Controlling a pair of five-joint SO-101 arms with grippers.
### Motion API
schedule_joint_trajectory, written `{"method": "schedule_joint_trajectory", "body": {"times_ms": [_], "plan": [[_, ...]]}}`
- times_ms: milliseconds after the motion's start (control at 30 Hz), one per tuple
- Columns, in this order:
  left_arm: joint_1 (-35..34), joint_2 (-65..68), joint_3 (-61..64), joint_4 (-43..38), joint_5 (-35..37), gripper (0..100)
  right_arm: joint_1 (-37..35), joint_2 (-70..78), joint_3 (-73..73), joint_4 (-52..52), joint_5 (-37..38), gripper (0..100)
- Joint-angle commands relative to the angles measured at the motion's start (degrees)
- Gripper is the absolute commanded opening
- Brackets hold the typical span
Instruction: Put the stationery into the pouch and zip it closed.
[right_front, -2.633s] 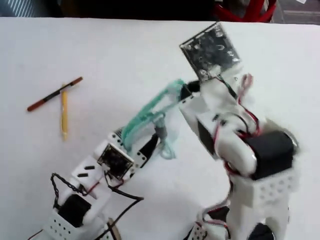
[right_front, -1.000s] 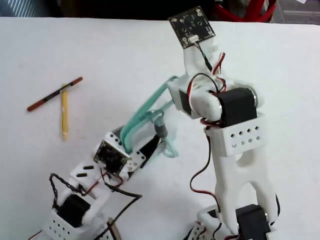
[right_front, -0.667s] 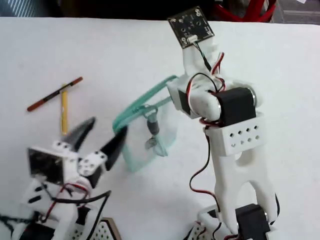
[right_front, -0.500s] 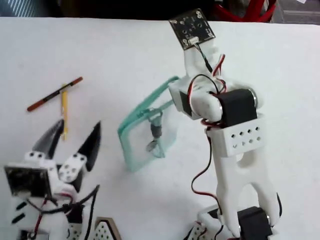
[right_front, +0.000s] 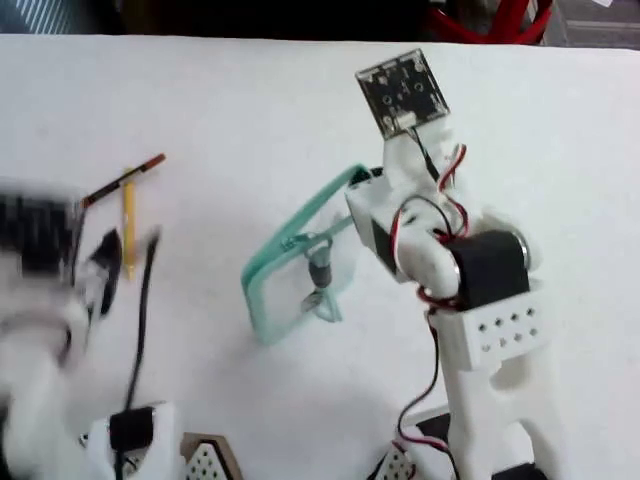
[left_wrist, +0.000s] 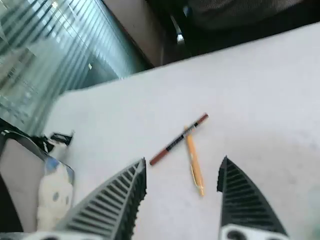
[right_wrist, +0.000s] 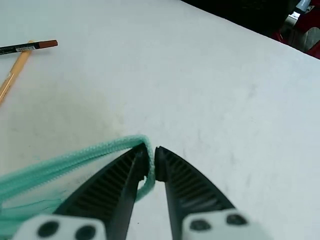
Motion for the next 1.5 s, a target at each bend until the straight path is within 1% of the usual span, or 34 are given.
{"method": "schedule_joint_trajectory", "body": {"times_ms": [0, 100, 167, 267, 367, 433, 600, 700, 800, 1167, 1300, 1467], "plan": [[-1.01, 31.96, -13.54, 1.49, -1.85, 23, -0.22, -4.18, 7.12, -4.70, -0.18, 1.9], [-0.92, 46.55, -19.08, -0.79, -7.74, 23, -0.66, -5.76, 13.27, -9.63, -0.18, 1.9], [-1.01, 54.90, -22.33, -3.08, -11.60, 23, -2.15, -5.76, 14.86, -11.21, -0.18, 1.9], [-2.15, 65.71, -25.58, -7.82, -22.95, 23, -3.47, -5.67, 15.38, -11.30, -0.18, 1.9], [-3.91, 74.86, -27.96, -10.81, -34.81, 23, -3.47, -5.67, 15.38, -11.30, -0.18, 1.9], [-4.79, 79.87, -30.51, -11.96, -38.86, 23, -3.56, -5.67, 15.38, -11.30, -0.18, 1.9], [-6.46, 89.89, -40.09, -14.86, -41.93, 23, -3.82, -5.67, 16.26, -11.56, -0.18, 1.9], [-6.99, 94.81, -45.10, -14.42, -45.45, 23, -3.82, -5.67, 16.53, -11.56, -0.18, 1.9], [-7.69, 99.30, -48.62, -14.42, -47.38, 23, -3.82, -5.67, 16.53, -11.56, -0.18, 1.9], [-8.04, 113.36, -63.21, -14.51, -48.00, 23, -3.82, -5.67, 16.53, -11.56, -0.18, 1.9], [-8.84, 117.76, -68.04, -14.42, -50.81, 23, -3.82, -5.67, 16.62, -11.56, -0.18, 1.9], [-9.71, 122.86, -72.70, -14.86, -51.08, 23, -3.91, -5.67, 16.62, -11.56, -0.18, 1.9]]}}
